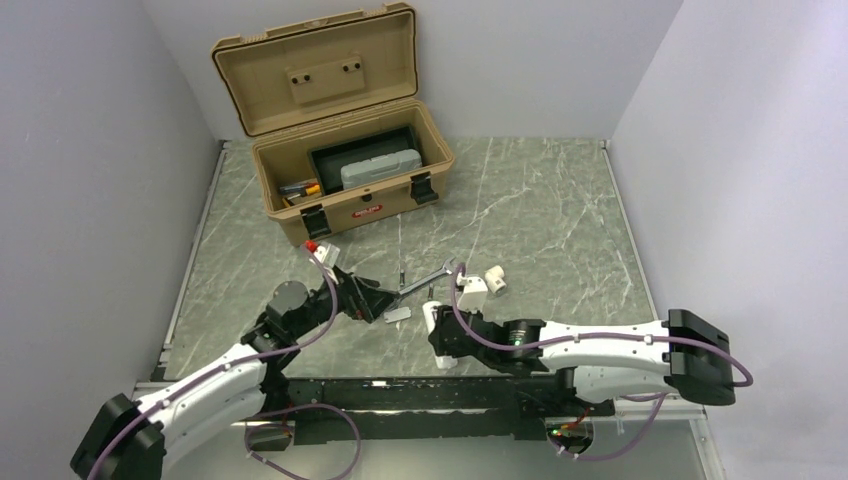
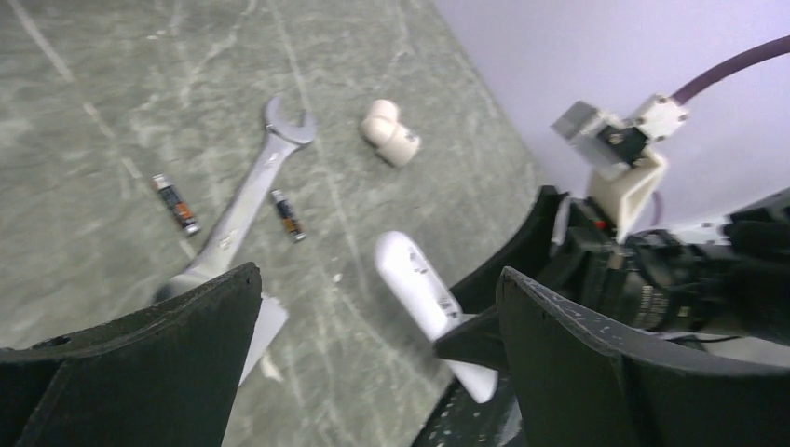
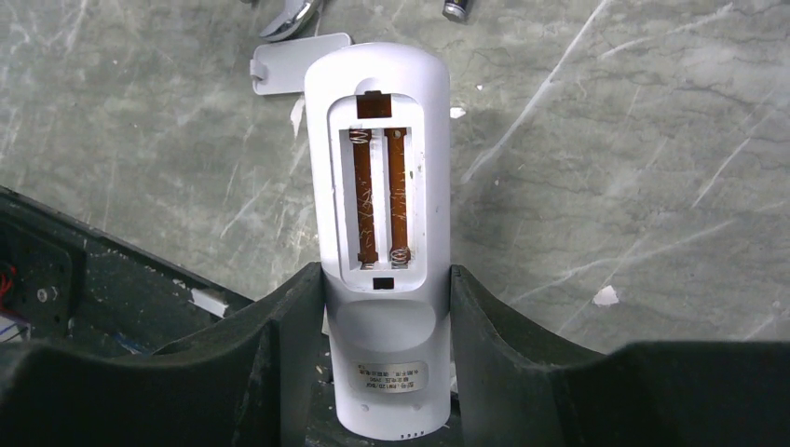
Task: Load the batteries into the remote control
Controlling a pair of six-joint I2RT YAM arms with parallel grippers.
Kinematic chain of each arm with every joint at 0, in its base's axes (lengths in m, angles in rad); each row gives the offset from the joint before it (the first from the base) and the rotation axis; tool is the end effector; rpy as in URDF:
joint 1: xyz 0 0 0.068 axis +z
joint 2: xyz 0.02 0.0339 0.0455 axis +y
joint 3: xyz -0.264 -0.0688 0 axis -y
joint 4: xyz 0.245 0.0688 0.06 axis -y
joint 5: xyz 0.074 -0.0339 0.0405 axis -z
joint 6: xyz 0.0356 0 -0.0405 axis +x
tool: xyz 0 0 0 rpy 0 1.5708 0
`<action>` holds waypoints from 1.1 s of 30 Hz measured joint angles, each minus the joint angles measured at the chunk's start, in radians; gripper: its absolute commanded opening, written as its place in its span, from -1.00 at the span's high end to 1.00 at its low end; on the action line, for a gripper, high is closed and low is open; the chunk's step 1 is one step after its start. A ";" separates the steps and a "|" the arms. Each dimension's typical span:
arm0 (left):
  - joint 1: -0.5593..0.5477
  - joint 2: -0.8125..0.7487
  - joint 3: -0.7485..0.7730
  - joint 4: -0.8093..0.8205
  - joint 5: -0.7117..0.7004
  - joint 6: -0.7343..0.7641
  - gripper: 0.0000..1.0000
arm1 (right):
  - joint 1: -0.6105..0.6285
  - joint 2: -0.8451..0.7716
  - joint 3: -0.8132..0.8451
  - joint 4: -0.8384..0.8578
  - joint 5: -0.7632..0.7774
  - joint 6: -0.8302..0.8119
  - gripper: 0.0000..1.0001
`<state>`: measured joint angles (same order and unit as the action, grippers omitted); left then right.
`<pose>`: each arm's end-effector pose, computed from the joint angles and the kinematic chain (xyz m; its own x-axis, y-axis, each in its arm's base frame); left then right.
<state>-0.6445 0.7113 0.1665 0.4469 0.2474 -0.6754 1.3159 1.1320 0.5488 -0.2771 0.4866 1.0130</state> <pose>0.1296 -0.1083 0.1996 -0.5470 -0.3472 -0.7618 0.5578 0.5273 -0.6409 0.0701 0.2031 0.1877 -0.7616 0.0512 -0.6460 -0.2499 0.8966 0.3657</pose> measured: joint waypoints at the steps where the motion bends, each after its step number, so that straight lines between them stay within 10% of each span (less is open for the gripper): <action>1: 0.000 0.021 -0.001 0.038 0.017 -0.027 -0.99 | -0.002 -0.009 -0.008 0.008 -0.003 -0.007 0.37; 23: -0.153 0.472 0.000 0.461 0.079 -0.434 -0.51 | -0.007 -0.067 0.017 0.126 -0.018 -0.182 0.37; 33: -0.171 0.574 0.050 0.541 0.072 -0.471 0.13 | -0.007 -0.058 0.034 0.161 -0.044 -0.228 0.37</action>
<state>-0.8154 1.2854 0.2161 0.9882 0.3195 -1.1465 1.3087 1.0737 0.5831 -0.1158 0.4427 0.7849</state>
